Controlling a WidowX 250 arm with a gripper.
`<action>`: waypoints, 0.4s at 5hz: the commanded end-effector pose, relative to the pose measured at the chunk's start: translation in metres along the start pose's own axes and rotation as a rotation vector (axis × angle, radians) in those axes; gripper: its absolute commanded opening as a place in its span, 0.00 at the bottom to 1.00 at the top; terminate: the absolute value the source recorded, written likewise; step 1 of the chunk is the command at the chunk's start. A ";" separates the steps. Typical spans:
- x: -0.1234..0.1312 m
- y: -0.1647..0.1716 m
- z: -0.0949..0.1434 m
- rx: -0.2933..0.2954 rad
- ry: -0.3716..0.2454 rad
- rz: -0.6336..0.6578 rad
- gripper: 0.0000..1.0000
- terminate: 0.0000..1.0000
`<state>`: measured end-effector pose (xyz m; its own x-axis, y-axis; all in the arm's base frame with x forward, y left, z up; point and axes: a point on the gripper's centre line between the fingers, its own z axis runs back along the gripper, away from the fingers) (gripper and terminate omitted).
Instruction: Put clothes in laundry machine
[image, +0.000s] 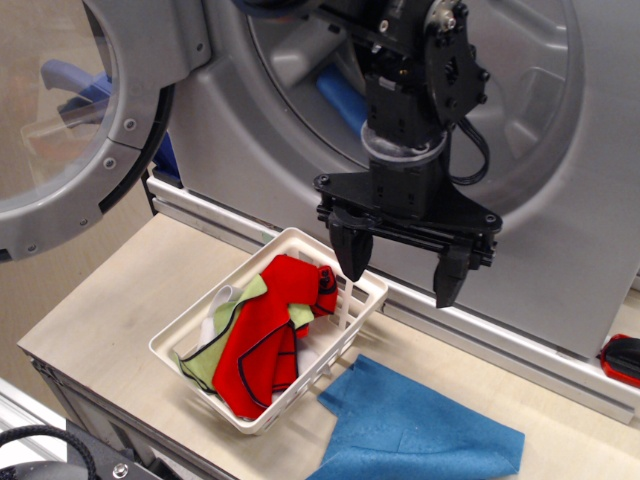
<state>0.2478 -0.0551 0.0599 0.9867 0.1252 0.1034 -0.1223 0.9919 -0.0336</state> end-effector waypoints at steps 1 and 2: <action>0.000 0.000 0.000 0.000 0.000 0.000 1.00 0.00; 0.001 0.018 0.004 -0.003 -0.042 0.076 1.00 0.00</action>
<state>0.2399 -0.0354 0.0521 0.9752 0.1973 0.1005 -0.1949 0.9803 -0.0328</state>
